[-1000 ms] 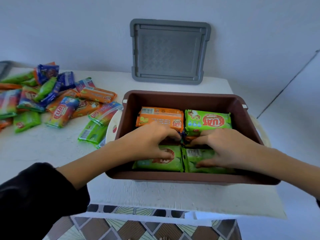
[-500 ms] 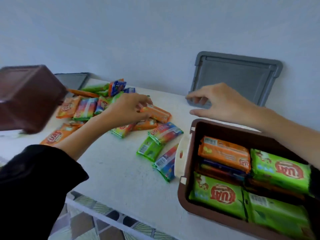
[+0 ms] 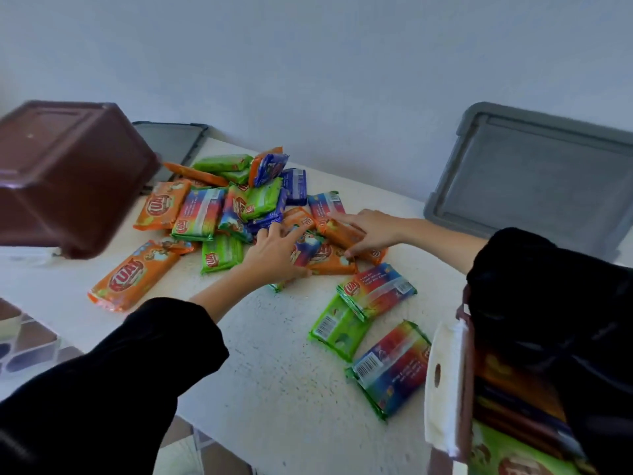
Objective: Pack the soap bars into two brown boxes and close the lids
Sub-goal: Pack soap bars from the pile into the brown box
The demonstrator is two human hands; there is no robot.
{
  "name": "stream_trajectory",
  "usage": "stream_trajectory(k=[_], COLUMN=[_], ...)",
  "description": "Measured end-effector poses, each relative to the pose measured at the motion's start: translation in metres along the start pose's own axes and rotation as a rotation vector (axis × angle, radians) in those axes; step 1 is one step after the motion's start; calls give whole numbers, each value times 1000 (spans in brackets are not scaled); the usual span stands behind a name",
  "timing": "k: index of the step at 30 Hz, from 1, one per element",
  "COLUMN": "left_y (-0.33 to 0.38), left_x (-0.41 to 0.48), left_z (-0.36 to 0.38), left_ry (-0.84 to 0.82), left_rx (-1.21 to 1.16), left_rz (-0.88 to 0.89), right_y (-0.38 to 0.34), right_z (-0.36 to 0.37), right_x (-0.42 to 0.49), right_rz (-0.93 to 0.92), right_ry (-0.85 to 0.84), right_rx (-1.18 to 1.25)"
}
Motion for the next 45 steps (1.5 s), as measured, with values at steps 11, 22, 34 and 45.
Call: stream_trajectory(k=[11,22,34,45], left_y=[7,114,222,245], left_x=[3,-65,-152,-156], left_z=[-11,-101,-34,37], left_ry=[158,220,-60,-248], left_rx=[-34,-128,113,453], left_rz=[-40,399,992,1065], right_y=[2,9,31,37], right_z=[-4,-75,15,92], right_x=[-4,-195,-380,-388], right_rz=[-40,46,238,214], right_ry=[135,383,188,-4], right_rx=[52,94,23,-205])
Point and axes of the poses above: each hand's wrist, its own x-axis towards the middle knuckle, its own z-axis out of the palm, y = z × x, the point moved 1 cm from there along x, towards the middle knuckle, and after that the axes turned 4 degrees about y, right-handed, at the moved point
